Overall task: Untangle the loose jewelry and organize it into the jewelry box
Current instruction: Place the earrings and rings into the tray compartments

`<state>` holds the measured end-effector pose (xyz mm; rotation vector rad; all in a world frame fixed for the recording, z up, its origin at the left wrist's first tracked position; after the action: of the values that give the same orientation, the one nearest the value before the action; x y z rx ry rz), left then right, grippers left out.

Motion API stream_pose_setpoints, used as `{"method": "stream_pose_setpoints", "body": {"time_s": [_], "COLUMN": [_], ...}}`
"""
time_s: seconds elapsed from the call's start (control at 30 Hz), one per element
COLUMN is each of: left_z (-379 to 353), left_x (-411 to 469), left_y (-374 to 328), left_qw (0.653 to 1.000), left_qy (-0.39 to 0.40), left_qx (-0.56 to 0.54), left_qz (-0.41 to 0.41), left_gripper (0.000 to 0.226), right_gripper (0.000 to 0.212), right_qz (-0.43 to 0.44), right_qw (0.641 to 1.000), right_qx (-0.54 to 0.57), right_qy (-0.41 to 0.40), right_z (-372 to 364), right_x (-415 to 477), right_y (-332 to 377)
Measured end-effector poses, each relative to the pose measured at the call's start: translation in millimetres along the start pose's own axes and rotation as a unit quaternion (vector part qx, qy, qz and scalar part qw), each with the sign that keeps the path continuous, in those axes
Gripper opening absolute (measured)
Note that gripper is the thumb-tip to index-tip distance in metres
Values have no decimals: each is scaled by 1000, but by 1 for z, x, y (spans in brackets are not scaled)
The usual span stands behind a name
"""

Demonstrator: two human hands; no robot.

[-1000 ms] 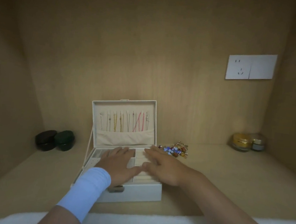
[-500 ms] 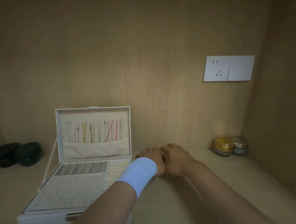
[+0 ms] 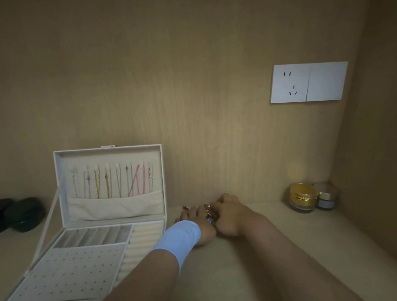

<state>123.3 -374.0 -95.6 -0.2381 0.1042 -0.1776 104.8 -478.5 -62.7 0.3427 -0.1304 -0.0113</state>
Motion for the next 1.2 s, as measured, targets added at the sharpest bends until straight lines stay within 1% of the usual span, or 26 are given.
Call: {"method": "stream_pose_setpoints", "body": {"time_s": [0.1, 0.13, 0.17, 0.2, 0.27, 0.3, 0.37, 0.4, 0.43, 0.47, 0.57, 0.63, 0.7, 0.73, 0.8, 0.87, 1.0, 1.1, 1.2], "left_z": [-11, -9, -4, 0, 4, 10, 21, 27, 37, 48, 72, 78, 73, 68, 60, 55, 57, 60, 61], "left_x": [-2, -10, -20, -30, -48, -62, -81, -89, -95, -100, -107, -106, -101, -99, -95, -92, -86, -80, -76], "left_y": [-13, -18, -22, -26, -30, -30, -26, -24, -21, -18, -1, 15, 35, 42, 53, 55, 51, 51, 51], "left_qw": [999, 998, 998, 996, 992, 990, 987, 987, 986, 985, 973, 968, 971, 974, 981, 985, 982, 984, 982], "left_qy": [13, 15, 14, 21, 49, 55, 57, 54, 35, 3, -95, -121, -106, -85, -54, -46, -47, -39, -22], "left_qx": [-22, -26, -31, -35, -49, -58, -74, -74, -65, -57, 15, 86, 128, 139, 125, 96, 98, 91, 95], "left_qz": [-38, -48, -59, -76, -108, -118, -127, -135, -146, -161, -209, -203, -171, -156, -137, -139, -154, -150, -159], "left_gripper": [98, 98, 90, 74, 30, 16, 12, 26, 41, 50, 58, 67, 79, 83, 86, 83, 82, 81, 85], "right_gripper": [42, 43, 43, 42, 36, 34, 41, 45, 50, 54, 58, 55, 50, 48, 44, 39, 42, 32, 25], "right_qz": [11, 12, 13, 13, 13, 14, 10, 8, 7, 11, 33, 53, 68, 70, 73, 82, 103, 115, 103], "right_qw": [1000, 1000, 1000, 1000, 1000, 1000, 999, 999, 999, 999, 997, 996, 995, 995, 994, 992, 990, 988, 991], "right_qx": [2, 0, -3, -6, -3, -2, -9, -16, -24, -32, -44, -45, -52, -57, -74, -86, -89, -94, -75], "right_qy": [3, 8, 12, 13, 18, 26, 39, 35, 22, 4, -51, -62, -50, -43, -39, -44, -41, -34, -43], "right_z": [3, 4, 6, 9, 14, 15, 18, 21, 25, 29, 37, 33, 18, 10, -4, -14, -25, -31, -28], "right_x": [-4, -8, -12, -18, -29, -34, -44, -47, -48, -48, -40, -30, -18, -12, 1, 13, 32, 38, 35], "right_y": [0, -2, -3, -5, -10, -13, -16, -15, -12, -8, 14, 31, 47, 50, 58, 64, 71, 76, 73]}}
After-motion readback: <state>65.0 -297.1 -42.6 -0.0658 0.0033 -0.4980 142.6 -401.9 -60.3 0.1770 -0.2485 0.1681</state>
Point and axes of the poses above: each hand's wrist, its own x-axis towards the middle knuckle, its own z-axis out of the back of the hand, y = z × x, the point moved 7 cm from there along x, towards the middle knuckle, and after that the axes turned 11 degrees about -y, right-handed, at the moved point
